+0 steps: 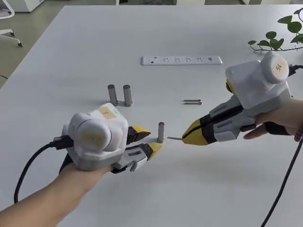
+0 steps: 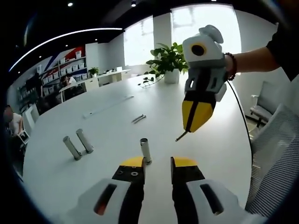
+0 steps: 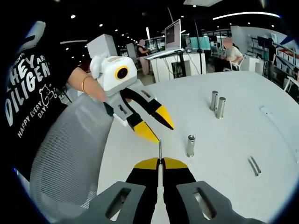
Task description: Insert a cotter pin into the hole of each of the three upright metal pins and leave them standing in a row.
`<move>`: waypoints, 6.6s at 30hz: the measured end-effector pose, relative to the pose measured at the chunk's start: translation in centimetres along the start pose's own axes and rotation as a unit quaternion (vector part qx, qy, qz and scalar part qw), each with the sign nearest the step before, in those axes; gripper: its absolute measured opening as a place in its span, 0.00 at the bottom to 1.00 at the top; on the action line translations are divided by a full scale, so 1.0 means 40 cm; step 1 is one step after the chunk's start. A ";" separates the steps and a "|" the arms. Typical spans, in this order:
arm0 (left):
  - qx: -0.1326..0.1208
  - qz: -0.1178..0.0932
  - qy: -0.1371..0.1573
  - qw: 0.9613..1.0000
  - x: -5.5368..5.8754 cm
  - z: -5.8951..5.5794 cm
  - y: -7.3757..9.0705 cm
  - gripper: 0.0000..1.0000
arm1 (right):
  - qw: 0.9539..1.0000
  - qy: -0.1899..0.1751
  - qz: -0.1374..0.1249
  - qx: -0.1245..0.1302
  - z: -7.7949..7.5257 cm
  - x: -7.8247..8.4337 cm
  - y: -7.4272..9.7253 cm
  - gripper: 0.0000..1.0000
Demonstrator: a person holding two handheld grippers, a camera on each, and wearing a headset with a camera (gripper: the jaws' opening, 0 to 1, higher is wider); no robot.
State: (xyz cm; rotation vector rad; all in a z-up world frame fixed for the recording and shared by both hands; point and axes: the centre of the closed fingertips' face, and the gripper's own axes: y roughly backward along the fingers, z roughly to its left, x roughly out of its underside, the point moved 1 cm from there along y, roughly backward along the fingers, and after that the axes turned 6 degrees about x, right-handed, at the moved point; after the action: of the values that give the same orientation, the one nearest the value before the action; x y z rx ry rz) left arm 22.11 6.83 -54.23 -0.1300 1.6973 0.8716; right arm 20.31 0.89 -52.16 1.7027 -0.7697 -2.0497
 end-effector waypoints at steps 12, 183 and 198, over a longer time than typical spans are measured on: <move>-0.029 -0.005 0.030 0.999 0.010 0.038 -0.060 0.19 | 0.999 -0.023 0.000 0.022 -0.062 0.024 -0.017 0.00; -0.050 0.003 0.034 0.998 0.033 0.057 -0.154 0.07 | 0.998 0.042 -0.008 0.034 -0.125 -0.006 -0.097 0.00; -0.054 0.002 0.036 0.998 0.033 0.056 -0.155 0.07 | 0.999 0.016 -0.022 0.040 -0.120 -0.014 -0.106 0.09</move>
State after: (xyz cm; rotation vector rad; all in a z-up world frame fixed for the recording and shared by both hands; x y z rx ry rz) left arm 26.63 4.20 -58.46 -0.2341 1.7180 0.9724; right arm 25.39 3.71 -54.93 1.8066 -0.8216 -2.0416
